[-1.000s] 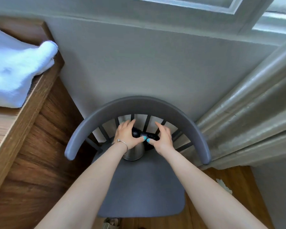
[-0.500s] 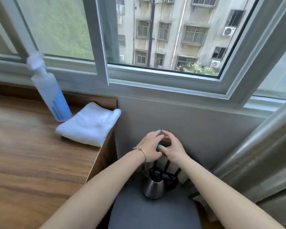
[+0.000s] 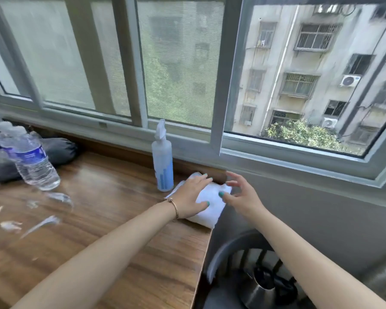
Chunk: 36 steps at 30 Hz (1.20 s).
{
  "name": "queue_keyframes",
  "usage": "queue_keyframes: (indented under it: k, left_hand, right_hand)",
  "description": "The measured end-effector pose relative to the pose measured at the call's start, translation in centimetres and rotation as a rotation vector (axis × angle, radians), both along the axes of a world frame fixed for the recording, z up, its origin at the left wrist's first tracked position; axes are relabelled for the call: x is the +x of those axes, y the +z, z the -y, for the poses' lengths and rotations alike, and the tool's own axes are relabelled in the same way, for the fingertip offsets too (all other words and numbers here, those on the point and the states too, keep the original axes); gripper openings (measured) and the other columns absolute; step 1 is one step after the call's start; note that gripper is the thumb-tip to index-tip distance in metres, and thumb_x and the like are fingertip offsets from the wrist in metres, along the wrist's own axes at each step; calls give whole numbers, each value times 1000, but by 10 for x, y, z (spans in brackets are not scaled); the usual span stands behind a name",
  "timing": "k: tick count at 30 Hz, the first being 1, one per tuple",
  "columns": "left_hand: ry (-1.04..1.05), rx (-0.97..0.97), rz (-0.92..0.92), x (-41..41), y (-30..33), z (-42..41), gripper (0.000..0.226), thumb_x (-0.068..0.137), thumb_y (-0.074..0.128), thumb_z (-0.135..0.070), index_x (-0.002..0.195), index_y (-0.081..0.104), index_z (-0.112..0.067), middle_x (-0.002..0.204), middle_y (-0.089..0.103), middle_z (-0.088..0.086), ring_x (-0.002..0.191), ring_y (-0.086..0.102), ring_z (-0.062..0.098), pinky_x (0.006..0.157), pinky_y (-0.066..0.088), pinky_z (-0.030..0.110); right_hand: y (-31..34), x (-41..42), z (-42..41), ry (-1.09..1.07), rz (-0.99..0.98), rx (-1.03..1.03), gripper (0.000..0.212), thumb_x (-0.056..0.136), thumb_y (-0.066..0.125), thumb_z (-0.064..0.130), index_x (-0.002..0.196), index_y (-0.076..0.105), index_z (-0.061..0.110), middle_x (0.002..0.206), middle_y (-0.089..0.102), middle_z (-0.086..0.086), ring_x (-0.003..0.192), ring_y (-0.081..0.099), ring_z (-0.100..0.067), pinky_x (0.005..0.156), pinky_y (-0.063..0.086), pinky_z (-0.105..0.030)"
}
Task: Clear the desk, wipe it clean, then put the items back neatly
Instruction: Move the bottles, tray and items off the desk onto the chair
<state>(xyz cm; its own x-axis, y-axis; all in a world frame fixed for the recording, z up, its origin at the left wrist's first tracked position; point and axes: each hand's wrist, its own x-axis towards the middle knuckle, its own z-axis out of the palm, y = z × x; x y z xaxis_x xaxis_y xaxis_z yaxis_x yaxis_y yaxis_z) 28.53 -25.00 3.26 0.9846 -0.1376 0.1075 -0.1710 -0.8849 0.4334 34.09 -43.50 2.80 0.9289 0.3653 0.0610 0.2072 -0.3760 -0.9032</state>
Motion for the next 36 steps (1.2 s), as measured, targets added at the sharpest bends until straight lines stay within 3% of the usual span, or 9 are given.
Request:
queue_keyframes:
  k: [7,12,17,21,23,26,30,34,36]
  left_hand:
    - [171,-52,-17,-46,14,-61,71,91,60,-27,151,24,-16,158,20,3,145,16,19,117,15,29]
    - [335,-22,-31,-93,10,-89,67,79,47,-47,138,42,-15,133,51,5,124,43,29,104,31,35]
    - [455,12,-27,-148,5,-129,72,88,59,-33,149,26,-12,150,33,6,138,26,25,113,16,27]
    - [590,-33,20,-180,13,-178,72,85,56,-39,148,29,-16,151,30,5,140,23,24,110,11,21]
    - [631,-64,64,-191,22,-205,78,76,46,-41,148,31,-16,151,29,6,141,22,23,109,10,20]
    - [695,-128,108,-201,34,-254,68,87,54,-29,149,29,-21,155,22,4,142,16,23,113,13,27]
    - [661,-164,180,-198,47,-332,68,88,56,-7,149,30,-19,144,44,10,134,37,25,111,24,27]
    - [556,-180,163,-186,49,-417,69,86,51,-24,149,26,-35,149,40,0,138,34,21,115,29,47]
    - [534,-184,217,-178,53,-450,68,86,52,-25,149,26,-35,153,34,-1,142,28,20,116,25,49]
  right_hand:
    - [14,-26,-86,208,-11,-18,61,85,76,18,136,46,33,111,57,8,93,57,-16,89,48,-32]
    - [20,-52,-138,420,-12,-107,49,87,71,9,132,53,19,115,63,-6,77,58,-7,66,48,-13]
    - [26,-81,-189,562,-37,-129,46,89,69,10,131,53,19,111,62,-5,71,61,-10,55,47,-11]
    - [31,-105,-226,625,-26,-125,48,91,67,14,135,50,22,117,61,-6,83,65,-19,71,54,-26]
    - [33,-113,-248,632,0,-124,49,91,67,16,136,50,24,118,61,-6,95,66,-23,82,55,-36]
    - [36,-118,-293,602,30,-79,49,91,68,19,135,50,29,116,61,-1,101,64,-20,88,55,-40]
    - [38,-119,-367,530,41,32,40,92,66,18,127,59,35,114,63,-3,99,61,-17,88,53,-37]
    - [44,-116,-433,457,47,100,39,93,65,17,128,61,34,109,61,3,89,58,-8,76,51,-22]
    - [47,-112,-457,416,55,125,41,93,65,18,130,59,33,108,60,8,89,58,-7,76,51,-22]
